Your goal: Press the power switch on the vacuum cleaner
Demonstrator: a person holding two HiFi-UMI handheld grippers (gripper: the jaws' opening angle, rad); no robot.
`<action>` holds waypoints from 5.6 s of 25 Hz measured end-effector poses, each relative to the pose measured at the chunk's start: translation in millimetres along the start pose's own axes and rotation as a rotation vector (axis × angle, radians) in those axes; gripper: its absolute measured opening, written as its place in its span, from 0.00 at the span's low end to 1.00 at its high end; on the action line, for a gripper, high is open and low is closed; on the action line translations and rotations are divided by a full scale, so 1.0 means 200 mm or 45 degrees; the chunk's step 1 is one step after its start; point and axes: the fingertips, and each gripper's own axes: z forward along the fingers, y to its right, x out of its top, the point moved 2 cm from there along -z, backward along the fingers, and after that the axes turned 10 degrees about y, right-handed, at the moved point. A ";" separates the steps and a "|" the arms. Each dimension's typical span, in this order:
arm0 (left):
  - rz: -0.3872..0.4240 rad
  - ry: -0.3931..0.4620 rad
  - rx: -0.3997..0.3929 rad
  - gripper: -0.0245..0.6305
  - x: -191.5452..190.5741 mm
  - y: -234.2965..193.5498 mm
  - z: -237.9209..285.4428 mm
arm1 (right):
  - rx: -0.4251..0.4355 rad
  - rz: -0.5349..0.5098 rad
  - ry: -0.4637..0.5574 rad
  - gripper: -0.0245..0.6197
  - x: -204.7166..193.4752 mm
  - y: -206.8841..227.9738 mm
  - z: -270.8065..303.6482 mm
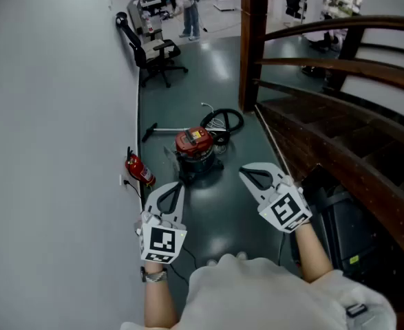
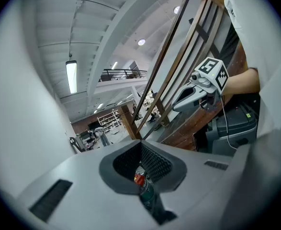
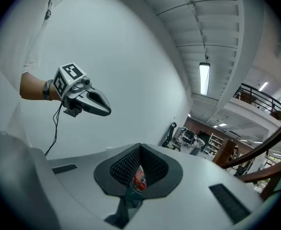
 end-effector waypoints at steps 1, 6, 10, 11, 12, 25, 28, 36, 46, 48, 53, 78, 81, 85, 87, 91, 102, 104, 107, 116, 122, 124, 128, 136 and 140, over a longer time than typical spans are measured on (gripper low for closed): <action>0.003 -0.001 0.000 0.04 0.00 -0.01 0.00 | 0.001 -0.004 0.000 0.08 0.01 0.00 0.01; 0.004 -0.003 -0.002 0.04 0.00 -0.01 -0.01 | 0.002 0.009 0.025 0.08 0.05 -0.01 0.02; 0.003 -0.010 0.001 0.04 -0.01 0.00 -0.01 | -0.068 0.066 0.115 0.08 0.09 0.02 0.00; 0.001 -0.011 0.002 0.04 -0.01 0.00 -0.01 | -0.090 0.078 0.130 0.08 0.10 0.03 0.00; 0.000 -0.012 0.003 0.04 -0.02 0.00 -0.01 | -0.101 0.095 0.139 0.08 0.10 0.04 0.00; 0.006 -0.033 0.021 0.04 0.00 0.01 0.01 | -0.062 0.112 0.077 0.08 0.03 0.07 0.00; 0.006 -0.034 0.024 0.04 0.01 0.03 0.04 | -0.053 0.095 0.070 0.08 0.01 0.09 -0.02; 0.004 -0.039 0.045 0.04 0.03 0.08 0.12 | -0.027 0.128 0.103 0.08 -0.03 0.14 -0.04; 0.010 -0.060 0.073 0.04 0.07 0.20 0.21 | 0.000 0.069 0.123 0.08 -0.09 0.22 -0.13; 0.011 -0.062 0.075 0.04 0.07 0.22 0.24 | 0.016 0.091 0.107 0.08 -0.13 0.24 -0.14; 0.017 -0.065 0.071 0.04 0.09 0.24 0.29 | 0.038 0.124 0.100 0.08 -0.18 0.27 -0.15; -0.017 -0.033 0.062 0.04 -0.17 -0.43 0.87 | 0.025 0.155 0.080 0.08 -0.34 0.77 0.52; -0.030 -0.066 0.109 0.04 -0.23 -0.52 0.90 | 0.010 0.154 0.090 0.08 -0.33 0.81 0.61; -0.035 -0.097 0.154 0.04 -0.29 -0.61 0.94 | -0.027 0.223 0.086 0.08 -0.35 0.88 0.69; -0.050 -0.071 0.188 0.04 -0.29 -0.67 0.95 | -0.046 0.221 0.068 0.08 -0.37 0.90 0.72; -0.029 -0.054 0.153 0.04 -0.31 -0.73 1.01 | -0.057 0.210 0.038 0.08 -0.40 0.93 0.79; -0.014 -0.034 0.183 0.04 -0.39 -0.97 1.14 | -0.038 0.179 -0.005 0.08 -0.44 1.01 1.06; 0.011 -0.023 0.181 0.04 -0.41 -1.02 1.16 | -0.042 0.179 0.003 0.08 -0.44 1.03 1.11; 0.047 0.004 0.185 0.04 -0.42 -1.08 1.19 | -0.058 0.191 0.011 0.08 -0.45 1.06 1.18; 0.028 -0.002 0.118 0.04 -0.59 -1.23 1.33 | -0.065 0.107 0.001 0.08 -0.46 1.13 1.42; 0.025 -0.013 0.070 0.04 -0.65 -1.30 1.39 | -0.097 0.115 0.009 0.08 -0.47 1.15 1.50; 0.018 -0.020 0.055 0.04 -0.68 -1.31 1.41 | -0.087 0.128 0.004 0.08 -0.47 1.14 1.51; -0.006 -0.030 0.014 0.04 -0.73 -1.29 1.47 | -0.060 0.164 -0.064 0.08 -0.55 1.11 1.48; -0.026 -0.072 -0.033 0.04 -0.79 -1.24 1.54 | -0.131 0.189 -0.068 0.09 -0.64 1.17 1.50; -0.057 -0.115 -0.022 0.04 -0.86 -1.23 1.58 | -0.103 0.164 -0.088 0.09 -0.71 1.21 1.57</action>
